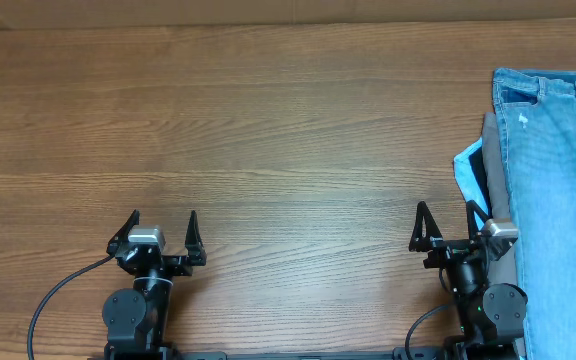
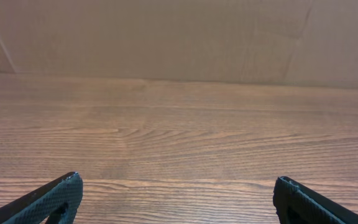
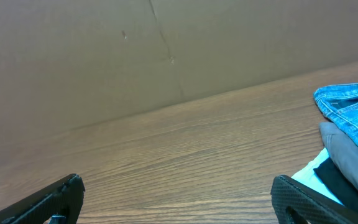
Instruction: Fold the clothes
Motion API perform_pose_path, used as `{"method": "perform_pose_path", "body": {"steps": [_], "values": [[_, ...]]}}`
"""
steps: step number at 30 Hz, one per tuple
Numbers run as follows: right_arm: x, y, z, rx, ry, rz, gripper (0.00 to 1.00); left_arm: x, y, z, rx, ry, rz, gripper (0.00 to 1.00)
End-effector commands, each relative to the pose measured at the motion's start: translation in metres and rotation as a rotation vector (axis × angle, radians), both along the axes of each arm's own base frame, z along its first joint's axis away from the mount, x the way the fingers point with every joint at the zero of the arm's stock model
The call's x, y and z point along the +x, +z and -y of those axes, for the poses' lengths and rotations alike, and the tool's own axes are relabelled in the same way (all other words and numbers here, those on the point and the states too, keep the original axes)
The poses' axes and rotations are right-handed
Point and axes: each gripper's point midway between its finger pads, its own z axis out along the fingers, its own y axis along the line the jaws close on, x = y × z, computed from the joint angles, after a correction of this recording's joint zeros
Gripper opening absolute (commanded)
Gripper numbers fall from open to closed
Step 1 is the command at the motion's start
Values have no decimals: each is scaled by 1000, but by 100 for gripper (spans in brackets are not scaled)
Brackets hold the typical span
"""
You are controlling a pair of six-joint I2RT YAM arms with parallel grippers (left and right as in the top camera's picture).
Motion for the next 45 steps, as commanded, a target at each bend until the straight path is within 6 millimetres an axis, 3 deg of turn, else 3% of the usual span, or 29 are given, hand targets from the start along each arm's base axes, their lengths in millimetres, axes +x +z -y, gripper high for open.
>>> {"method": "perform_pose_path", "body": {"steps": [1,40,45], "values": [[0,-1,1,0,-6,6,100,0,-3,-4,-16,21,-14,100],[0,-1,1,0,-6,6,100,0,-3,-3,-19,18,-13,100],[-2,1,-14,7,84,14,100,0,-2,1,-35,-6,-11,100]]}}
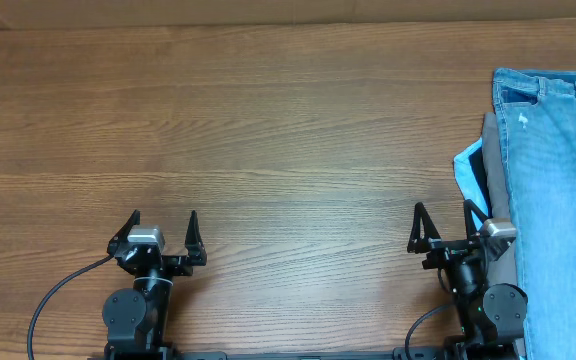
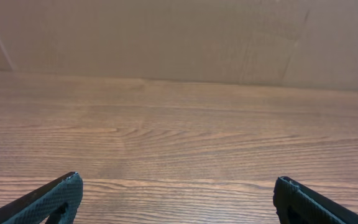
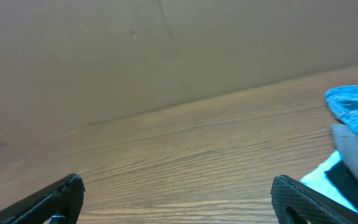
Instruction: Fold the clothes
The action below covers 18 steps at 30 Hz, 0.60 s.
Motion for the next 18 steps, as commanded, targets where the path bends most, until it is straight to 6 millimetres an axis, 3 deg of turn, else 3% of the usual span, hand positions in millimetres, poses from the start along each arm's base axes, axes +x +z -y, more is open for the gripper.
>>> {"method": "perform_pose_path", "body": {"steps": [1,4,6,9,11,15,18], "values": [[-1,3,-9,6,51,24,100,0,-2,1,-24,-4,-11,100],[-4,21,-15,10,90,95,100,0,3,6,-60,-30,8,100],[-7,34,-21,15,127,140,100,1,23,9,-101,-52,80,100],[-12,57,-21,88,135,160,100,-7,80,20,-115,-124,284,100],[-16,73,-21,90,136,165,100,-13,107,16,-101,-104,344,100],[-20,99,-20,89,131,114,100,-19,138,12,-70,-75,295,100],[-16,108,-20,88,125,-20,100,-16,159,12,-74,-70,182,100]]}}
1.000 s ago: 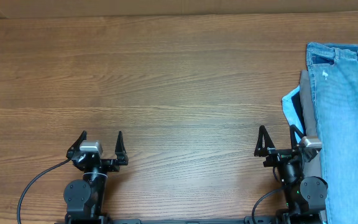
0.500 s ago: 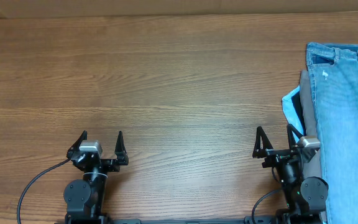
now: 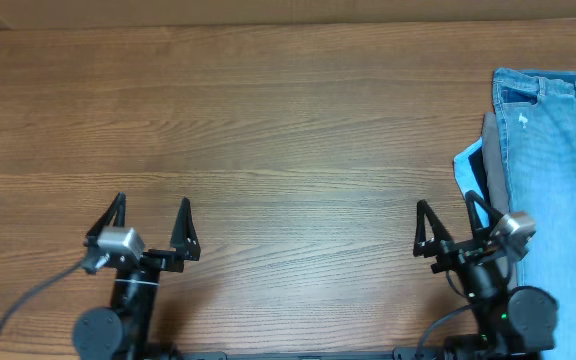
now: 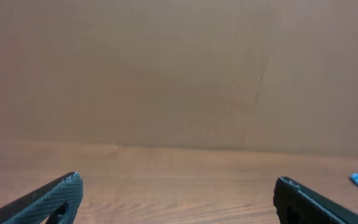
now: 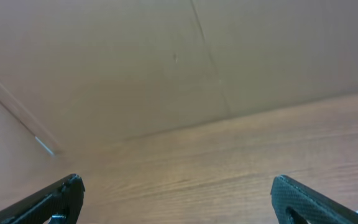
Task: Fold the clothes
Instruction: 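Reach the right gripper to the jeans waistband on the stack and grasp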
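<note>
A pile of clothes lies at the table's right edge in the overhead view: blue jeans (image 3: pixel 558 190) on top, a grey garment (image 3: pixel 492 170) and a light-blue one (image 3: pixel 467 166) sticking out beneath on the left. My right gripper (image 3: pixel 444 215) is open just left of the pile, holding nothing. My left gripper (image 3: pixel 150 212) is open near the front left, far from the clothes. The left wrist view shows its open fingers (image 4: pixel 55 199) over bare wood and a bit of light-blue cloth far right. The right wrist view shows open fingertips (image 5: pixel 303 198) over wood.
The wooden table (image 3: pixel 268 130) stretches wide to the left of the pile. A brown cardboard wall (image 4: pixel 179 74) stands behind the table's far edge. Both arm bases sit at the near edge.
Both arms have lifted and tilted up: the wrist views now show more of the back wall. The left gripper has shifted left; the right one slightly right. The clothes have not moved.
At first both grippers were open and low over the table, the right one next to the clothes pile. A little later only the right wrist had turned slightly leftward. Now both grippers are raised, still open, and the pile lies untouched.
</note>
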Motion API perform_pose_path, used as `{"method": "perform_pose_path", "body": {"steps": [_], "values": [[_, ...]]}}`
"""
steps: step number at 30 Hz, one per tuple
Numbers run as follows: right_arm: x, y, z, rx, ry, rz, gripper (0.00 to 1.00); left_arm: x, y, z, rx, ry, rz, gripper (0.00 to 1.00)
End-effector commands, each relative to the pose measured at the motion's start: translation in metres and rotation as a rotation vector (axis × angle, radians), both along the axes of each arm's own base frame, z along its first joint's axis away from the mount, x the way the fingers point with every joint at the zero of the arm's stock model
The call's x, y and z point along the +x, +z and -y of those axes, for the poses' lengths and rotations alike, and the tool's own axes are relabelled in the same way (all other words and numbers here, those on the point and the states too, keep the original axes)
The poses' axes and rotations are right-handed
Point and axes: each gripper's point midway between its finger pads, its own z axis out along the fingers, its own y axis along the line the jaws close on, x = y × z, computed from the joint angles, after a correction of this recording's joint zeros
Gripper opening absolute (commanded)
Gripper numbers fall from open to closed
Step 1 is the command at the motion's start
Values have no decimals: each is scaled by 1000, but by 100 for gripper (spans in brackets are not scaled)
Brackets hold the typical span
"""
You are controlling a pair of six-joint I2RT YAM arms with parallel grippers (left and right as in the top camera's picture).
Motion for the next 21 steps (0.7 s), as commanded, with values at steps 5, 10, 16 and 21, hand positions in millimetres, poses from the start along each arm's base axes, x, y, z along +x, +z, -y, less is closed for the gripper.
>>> {"method": "perform_pose_path", "body": {"steps": [5,10,16,21], "values": [[12,34,-1,-15,2,-368,100,16,74,-1,8,5,-234,100],[36,43,-3,-79,14,-687,100,42,97,1,2,-15,-462,100],[91,58,-3,-100,-7,-859,100,68,105,11,-16,-77,-651,100],[155,43,38,-105,-214,-844,100,72,85,26,-29,-175,-752,100]]}}
